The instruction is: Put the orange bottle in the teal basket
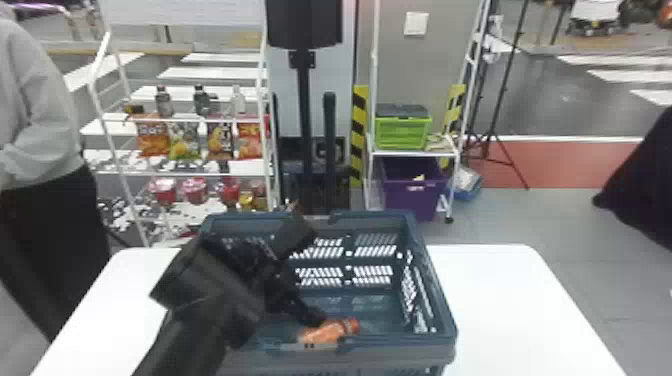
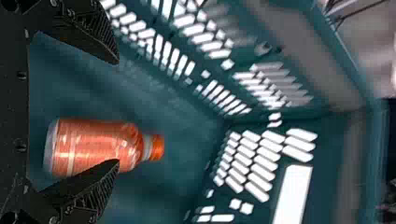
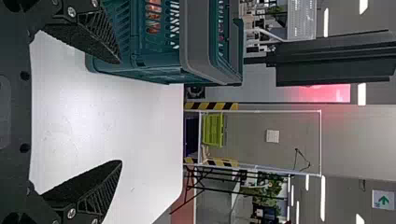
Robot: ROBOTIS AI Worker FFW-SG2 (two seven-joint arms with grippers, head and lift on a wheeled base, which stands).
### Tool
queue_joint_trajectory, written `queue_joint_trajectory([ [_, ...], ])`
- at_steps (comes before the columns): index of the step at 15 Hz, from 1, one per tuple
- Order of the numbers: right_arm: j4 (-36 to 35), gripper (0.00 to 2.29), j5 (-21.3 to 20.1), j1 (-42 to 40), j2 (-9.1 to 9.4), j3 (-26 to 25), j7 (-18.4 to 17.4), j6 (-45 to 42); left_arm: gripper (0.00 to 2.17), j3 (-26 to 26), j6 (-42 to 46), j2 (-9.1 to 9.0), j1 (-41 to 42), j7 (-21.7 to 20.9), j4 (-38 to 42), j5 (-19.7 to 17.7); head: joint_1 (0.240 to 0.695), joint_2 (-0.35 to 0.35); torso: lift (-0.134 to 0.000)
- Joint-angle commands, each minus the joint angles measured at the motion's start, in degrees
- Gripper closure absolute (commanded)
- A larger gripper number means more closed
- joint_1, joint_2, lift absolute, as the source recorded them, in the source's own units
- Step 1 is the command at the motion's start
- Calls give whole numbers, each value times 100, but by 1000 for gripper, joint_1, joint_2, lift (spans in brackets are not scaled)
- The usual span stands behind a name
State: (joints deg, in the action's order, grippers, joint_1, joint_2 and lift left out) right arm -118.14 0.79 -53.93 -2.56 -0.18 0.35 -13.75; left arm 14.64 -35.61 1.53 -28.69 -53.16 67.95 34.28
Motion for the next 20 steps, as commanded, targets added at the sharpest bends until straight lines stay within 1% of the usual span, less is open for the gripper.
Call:
queue_joint_trajectory([
  [1, -43, 130, -18, -48, 9, 0, 0, 0, 157, -348, -284, 41, 356, 87, 966, -133, 499, 0, 0],
  [4, -78, 130, -27, -109, 18, 0, 0, -53, 161, -998, -864, 32, 892, 95, 2469, -519, 499, 0, 0],
  [5, -78, 130, -27, -127, 18, 0, 0, -88, 161, -1297, -1075, -12, 1112, 130, 3014, -748, 499, 0, 0],
  [6, -104, 130, -35, -136, 18, 0, 0, -88, 161, -1561, -1251, -56, 1331, 192, 3453, -1011, 499, 0, 0],
  [8, -166, 130, -44, -153, 9, -18, 0, -88, 161, -2185, -1779, -167, 1894, 491, 4464, -1794, 499, 0, 0],
  [9, -210, 130, -44, -171, 1, -35, 9, -88, 161, -2483, -1954, -167, 2237, 649, 4939, -2172, 499, 0, 0],
  [11, -280, 130, -35, -171, -26, -62, 18, -88, 161, -2949, -2025, -167, 3036, 930, 5756, -2602, 499, 0, 0],
  [12, -289, 130, -18, -162, -43, -62, 18, -88, 161, -3222, -1954, -167, 3537, 1097, 6134, -2963, 499, 0, 0],
  [13, -306, 130, 8, -153, -96, -44, 27, -88, 161, -3415, -1902, -167, 3959, 1212, 6433, -3226, 499, 0, 0],
  [14, -359, 130, 44, -153, -166, -26, 27, -88, 161, -3573, -1620, -167, 4487, 1405, 6732, -3420, 499, 0, 0],
  [15, -403, 130, 52, -153, -210, 0, 27, -88, 161, -3679, -1093, -167, 5049, 1633, 6916, -3639, 499, 0, 0],
  [16, -456, 130, 70, -153, -254, 9, 35, -88, 161, -3714, -443, -167, 5550, 1836, 6995, -3771, 499, 0, 0],
  [17, -491, 130, 105, -145, -289, 18, 44, -88, 161, -3679, 735, -167, 6148, 2064, 7004, -3859, 499, 0, 0],
  [18, -517, 130, 123, -136, -351, 26, 44, -88, 161, -3582, 1561, -167, 6587, 2240, 6978, -3868, 499, 0, 0],
  [20, -570, 130, 158, -101, -465, 70, 71, -88, 161, -3318, 2704, -167, 7396, 2583, 6697, -4123, 499, 0, 0],
])
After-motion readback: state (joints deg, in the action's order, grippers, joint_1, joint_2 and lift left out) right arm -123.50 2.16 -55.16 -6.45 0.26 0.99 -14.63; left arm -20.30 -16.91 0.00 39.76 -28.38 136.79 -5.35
